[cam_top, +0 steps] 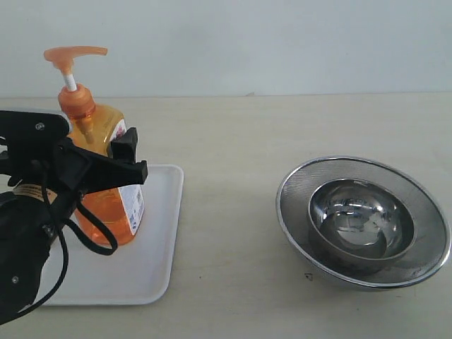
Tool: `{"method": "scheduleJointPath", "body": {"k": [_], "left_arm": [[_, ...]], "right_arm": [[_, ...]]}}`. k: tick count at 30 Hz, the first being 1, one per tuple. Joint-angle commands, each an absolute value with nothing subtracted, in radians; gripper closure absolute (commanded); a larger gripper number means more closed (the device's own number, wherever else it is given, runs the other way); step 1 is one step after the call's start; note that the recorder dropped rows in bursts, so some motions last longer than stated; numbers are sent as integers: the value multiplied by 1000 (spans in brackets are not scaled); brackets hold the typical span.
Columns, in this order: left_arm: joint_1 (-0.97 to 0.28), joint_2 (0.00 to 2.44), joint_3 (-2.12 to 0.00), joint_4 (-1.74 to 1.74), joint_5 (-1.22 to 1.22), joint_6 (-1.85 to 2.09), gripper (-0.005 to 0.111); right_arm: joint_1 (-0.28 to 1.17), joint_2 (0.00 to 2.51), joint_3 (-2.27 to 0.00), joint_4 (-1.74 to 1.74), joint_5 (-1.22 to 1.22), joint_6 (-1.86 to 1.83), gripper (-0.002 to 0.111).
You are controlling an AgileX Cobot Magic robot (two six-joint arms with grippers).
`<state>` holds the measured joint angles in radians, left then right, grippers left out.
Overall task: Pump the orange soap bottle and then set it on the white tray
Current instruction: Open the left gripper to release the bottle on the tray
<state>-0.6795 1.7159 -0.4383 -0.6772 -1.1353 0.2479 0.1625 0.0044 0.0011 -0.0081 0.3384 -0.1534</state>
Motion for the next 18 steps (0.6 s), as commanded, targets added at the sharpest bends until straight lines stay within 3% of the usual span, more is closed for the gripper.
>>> {"method": "scheduleJointPath", "body": {"k": [1,9,18], "left_arm": [[-679,1712,-442,-661,-1114,252,14],[-679,1712,-442,-663,-1104,263,4],[-679,1659,-440,-665,-1042,289,4]], "right_arm": [[160,0,0,-10,331,-156,108],[160,0,0,-10,331,-156,108],[160,0,0,-10,331,-156,108]]}}
